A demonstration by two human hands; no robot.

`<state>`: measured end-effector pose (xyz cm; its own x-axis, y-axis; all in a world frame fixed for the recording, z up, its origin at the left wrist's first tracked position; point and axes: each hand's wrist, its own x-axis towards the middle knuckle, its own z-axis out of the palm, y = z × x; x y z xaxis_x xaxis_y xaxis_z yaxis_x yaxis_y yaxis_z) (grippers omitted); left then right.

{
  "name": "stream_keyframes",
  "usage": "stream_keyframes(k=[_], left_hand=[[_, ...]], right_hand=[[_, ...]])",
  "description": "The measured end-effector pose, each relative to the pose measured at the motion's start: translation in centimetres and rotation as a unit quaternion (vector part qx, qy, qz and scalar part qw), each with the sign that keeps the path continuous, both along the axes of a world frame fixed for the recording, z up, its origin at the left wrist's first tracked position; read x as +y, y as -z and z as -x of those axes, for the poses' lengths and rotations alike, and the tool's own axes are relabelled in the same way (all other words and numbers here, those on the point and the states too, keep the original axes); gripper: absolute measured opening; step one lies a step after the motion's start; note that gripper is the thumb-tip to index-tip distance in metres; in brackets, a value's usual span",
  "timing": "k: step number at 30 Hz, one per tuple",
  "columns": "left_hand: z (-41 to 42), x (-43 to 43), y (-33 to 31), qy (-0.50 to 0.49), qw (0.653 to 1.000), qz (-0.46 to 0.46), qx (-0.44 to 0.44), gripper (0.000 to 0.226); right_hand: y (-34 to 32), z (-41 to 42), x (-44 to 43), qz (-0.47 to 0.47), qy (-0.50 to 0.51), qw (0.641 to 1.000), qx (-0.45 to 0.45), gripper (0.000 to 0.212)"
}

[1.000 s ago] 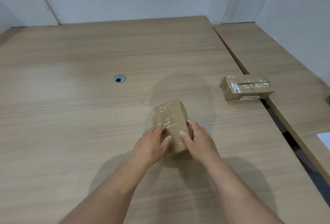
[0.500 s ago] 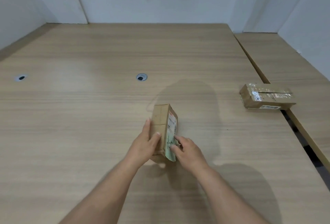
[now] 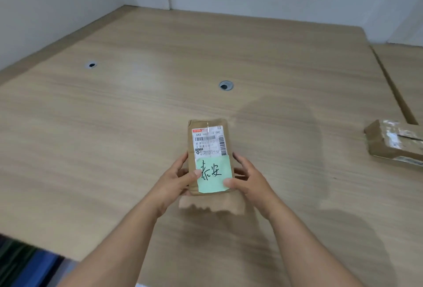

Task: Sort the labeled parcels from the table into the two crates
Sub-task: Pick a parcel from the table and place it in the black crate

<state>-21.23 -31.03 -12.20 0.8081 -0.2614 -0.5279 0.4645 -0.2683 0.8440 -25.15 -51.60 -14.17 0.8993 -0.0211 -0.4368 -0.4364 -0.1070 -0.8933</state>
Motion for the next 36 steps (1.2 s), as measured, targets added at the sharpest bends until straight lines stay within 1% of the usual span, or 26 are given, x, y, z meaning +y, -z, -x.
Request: stream_keyframes(k=[1, 2, 4, 6, 8, 12, 16, 17, 18, 20, 21, 25, 29, 33, 36], left_hand=[[0.3, 0.6, 0.0, -0.006, 1.000, 0.005, -0.004, 0.064], [0.5, 1.3, 0.1, -0.010, 1.000, 0.006, -0.009, 0.068], [1.1, 2.5, 0.1, -0.025, 0.999, 0.014, -0.017, 0.066], [1.8, 3.5, -0.1, -0.040, 0.998, 0.020, -0.035, 0.055], [2.5, 4.2, -0.6, -0.051, 0.997, 0.014, -0.054, 0.051], [3.6, 5.8, -1.8, -0.053, 0.994, 0.007, -0.095, 0.055], [5.4, 8.5, -4.1, -0.064, 0.988, 0.000, -0.137, 0.054], [5.9, 9.5, -4.7, -0.066, 0.987, -0.008, -0.148, 0.059], [6.5, 10.8, -5.3, -0.068, 0.985, -0.019, -0.159, 0.068], [8.0, 13.6, -6.5, -0.086, 0.979, -0.051, -0.177, 0.087], [8.9, 15.1, -6.9, -0.104, 0.975, -0.071, -0.185, 0.088], [12.6, 21.3, -7.7, -0.168, 0.945, -0.159, -0.230, 0.069], [16.7, 27.6, -7.7, -0.182, 0.897, -0.301, -0.269, 0.072], [20.5, 33.5, -7.6, -0.199, 0.859, -0.384, -0.273, 0.074], [23.3, 37.6, -7.7, -0.212, 0.838, -0.428, -0.262, 0.074]], right_hand=[[-0.2, -0.2, 0.3, -0.035, -0.017, 0.999, -0.005, 0.091], [-0.4, -0.3, 0.8, -0.067, -0.030, 0.997, -0.013, 0.085], [-0.7, -0.4, 1.9, -0.096, -0.051, 0.994, -0.029, 0.074], [-0.9, -0.2, 3.0, -0.079, -0.061, 0.994, -0.047, 0.072], [-1.2, 0.0, 3.9, -0.075, -0.070, 0.993, -0.064, 0.071], [-3.0, 0.5, 5.6, -0.067, -0.087, 0.991, -0.080, 0.069], [-5.6, 1.6, 8.3, -0.069, -0.095, 0.988, -0.103, 0.074], [-6.1, 2.0, 9.1, -0.067, -0.093, 0.987, -0.110, 0.074], [-6.6, 2.4, 10.0, -0.066, -0.093, 0.987, -0.115, 0.074], [-7.7, 3.3, 12.0, -0.065, -0.103, 0.985, -0.124, 0.074], [-8.2, 3.6, 13.1, -0.064, -0.115, 0.983, -0.128, 0.074], [-9.8, 4.5, 18.4, -0.060, -0.151, 0.977, -0.141, 0.071], [-10.5, 5.6, 24.7, -0.054, -0.188, 0.969, -0.151, 0.068], [-10.6, 7.1, 31.2, -0.055, -0.233, 0.959, -0.152, 0.066], [-10.7, 8.3, 36.1, -0.072, -0.270, 0.948, -0.150, 0.058]])
